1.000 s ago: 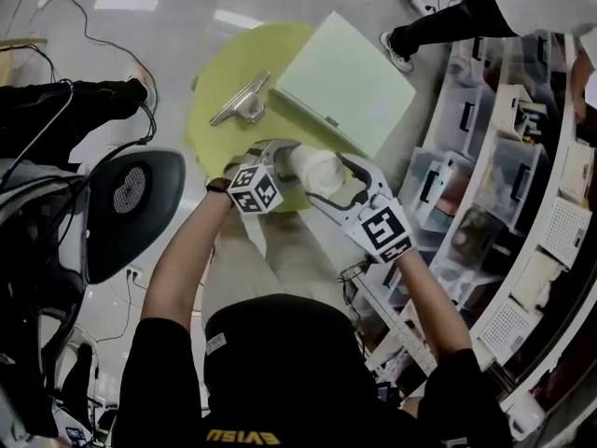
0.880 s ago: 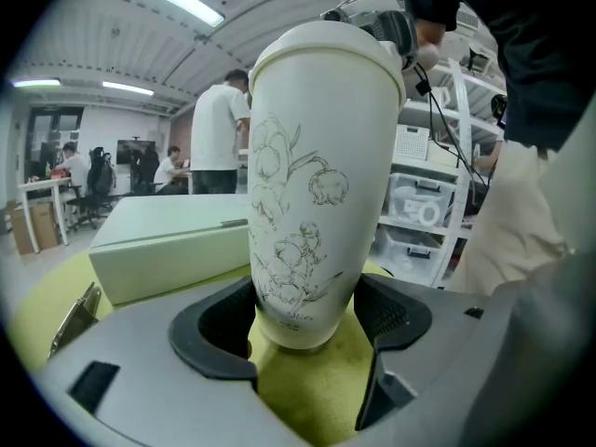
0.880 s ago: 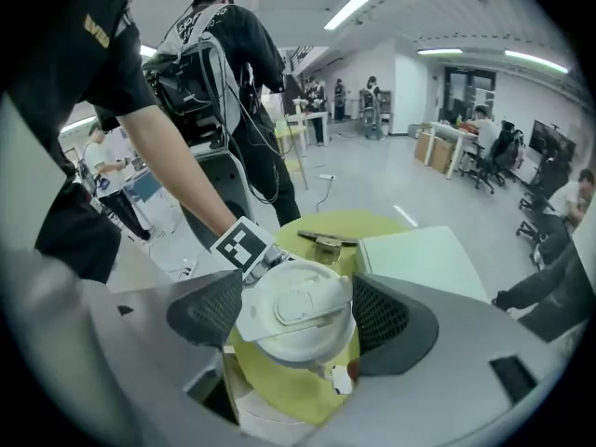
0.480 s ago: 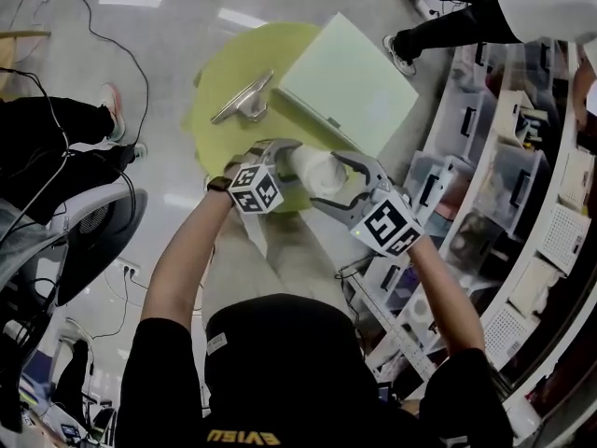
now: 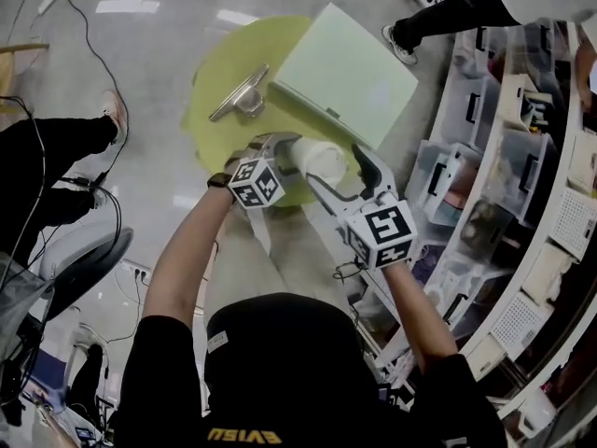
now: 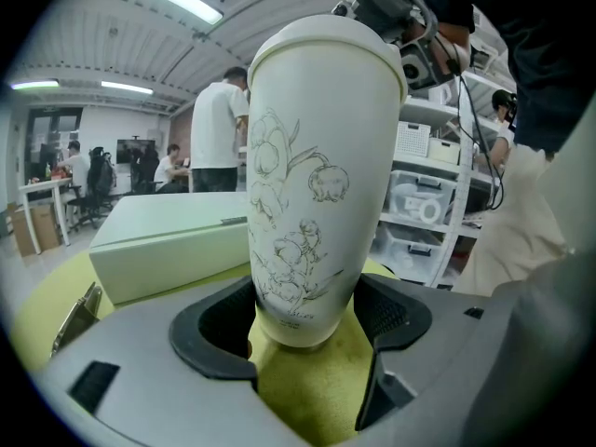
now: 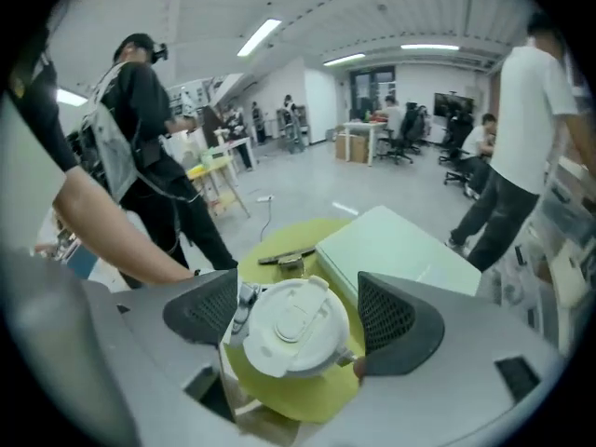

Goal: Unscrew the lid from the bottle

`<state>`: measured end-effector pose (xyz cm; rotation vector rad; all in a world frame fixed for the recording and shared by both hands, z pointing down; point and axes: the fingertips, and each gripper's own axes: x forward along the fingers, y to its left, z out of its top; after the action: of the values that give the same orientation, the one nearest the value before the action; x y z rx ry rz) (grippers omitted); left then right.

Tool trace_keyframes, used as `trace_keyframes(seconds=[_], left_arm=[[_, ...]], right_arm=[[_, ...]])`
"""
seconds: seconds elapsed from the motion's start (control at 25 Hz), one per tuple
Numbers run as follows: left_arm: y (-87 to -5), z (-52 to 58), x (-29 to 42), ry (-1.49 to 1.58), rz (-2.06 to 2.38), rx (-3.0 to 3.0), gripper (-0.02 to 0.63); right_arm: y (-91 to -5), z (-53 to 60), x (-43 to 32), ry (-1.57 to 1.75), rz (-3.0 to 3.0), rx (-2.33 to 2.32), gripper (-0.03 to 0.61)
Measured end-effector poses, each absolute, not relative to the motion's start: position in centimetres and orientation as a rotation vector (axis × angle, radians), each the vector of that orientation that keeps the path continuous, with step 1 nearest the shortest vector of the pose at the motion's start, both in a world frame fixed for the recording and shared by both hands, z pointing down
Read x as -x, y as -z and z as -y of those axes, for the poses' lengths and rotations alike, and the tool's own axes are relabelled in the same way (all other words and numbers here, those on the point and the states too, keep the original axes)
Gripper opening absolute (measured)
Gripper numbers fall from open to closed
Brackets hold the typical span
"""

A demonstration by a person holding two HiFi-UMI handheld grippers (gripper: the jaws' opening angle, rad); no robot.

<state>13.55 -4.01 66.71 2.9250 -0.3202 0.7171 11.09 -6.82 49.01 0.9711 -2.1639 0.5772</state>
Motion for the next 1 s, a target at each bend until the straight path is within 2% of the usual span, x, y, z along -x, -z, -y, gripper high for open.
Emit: trace_keyframes(seconds=[0.28,0.44,1.0], left_arm=[[-66.7,4.1,-13.6,-0.728,0.307,-2.916,0.342],[-66.8,4.1,-13.6,-0.735,0.303,-2.915,0.342],[-67.0,4.1,-13.6,-0.74,0.311,-2.917,0.342]], right_arm=[[-50.6,6.5,-12.2,-0.644,1.973,-1.283,0.397],[-51.8,5.8,-12.1,-0.652,1.956,-1.214,0.348],[-52.3,5.3,-11.4,-0.547,1.998,-0.903,0.345]])
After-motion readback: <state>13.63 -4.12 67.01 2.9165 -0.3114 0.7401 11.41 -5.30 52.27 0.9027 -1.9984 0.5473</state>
